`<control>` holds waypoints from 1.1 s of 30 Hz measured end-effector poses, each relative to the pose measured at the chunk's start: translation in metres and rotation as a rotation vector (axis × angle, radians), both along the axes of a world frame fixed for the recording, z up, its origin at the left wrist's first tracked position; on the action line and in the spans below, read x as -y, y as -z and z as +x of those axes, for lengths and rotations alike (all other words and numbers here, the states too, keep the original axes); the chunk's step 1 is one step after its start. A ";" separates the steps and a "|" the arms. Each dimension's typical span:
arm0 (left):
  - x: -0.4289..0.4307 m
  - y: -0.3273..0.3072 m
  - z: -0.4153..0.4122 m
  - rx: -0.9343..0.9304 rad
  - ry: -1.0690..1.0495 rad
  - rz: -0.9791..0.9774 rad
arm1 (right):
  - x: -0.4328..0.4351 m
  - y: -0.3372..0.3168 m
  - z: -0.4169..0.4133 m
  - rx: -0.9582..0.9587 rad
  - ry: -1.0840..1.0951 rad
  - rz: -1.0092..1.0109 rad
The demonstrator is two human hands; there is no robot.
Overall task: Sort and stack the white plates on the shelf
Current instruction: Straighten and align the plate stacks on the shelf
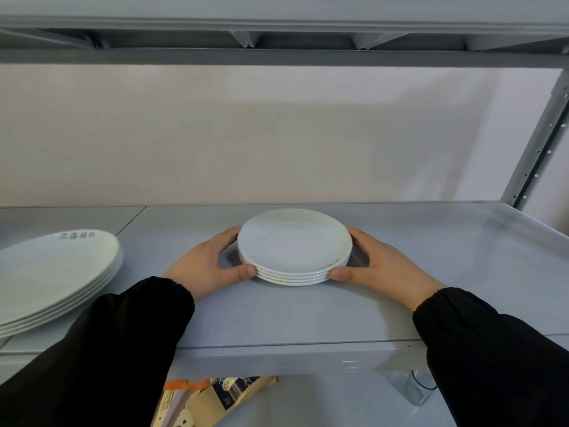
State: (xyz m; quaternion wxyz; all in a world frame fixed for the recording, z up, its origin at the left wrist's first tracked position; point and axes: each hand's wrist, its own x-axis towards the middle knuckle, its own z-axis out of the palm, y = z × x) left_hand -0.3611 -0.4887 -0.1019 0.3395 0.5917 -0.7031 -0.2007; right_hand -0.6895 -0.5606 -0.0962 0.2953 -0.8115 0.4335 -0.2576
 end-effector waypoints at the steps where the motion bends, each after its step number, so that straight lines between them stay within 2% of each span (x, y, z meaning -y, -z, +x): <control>1: 0.000 -0.001 -0.001 0.014 0.007 0.012 | 0.001 0.000 0.000 -0.005 -0.004 0.002; 15: -0.005 -0.001 -0.002 0.054 -0.041 0.051 | -0.001 0.000 0.000 -0.020 0.004 -0.029; 33: -0.110 -0.003 0.038 0.181 -0.197 0.115 | -0.075 -0.007 0.061 -0.113 -0.119 0.004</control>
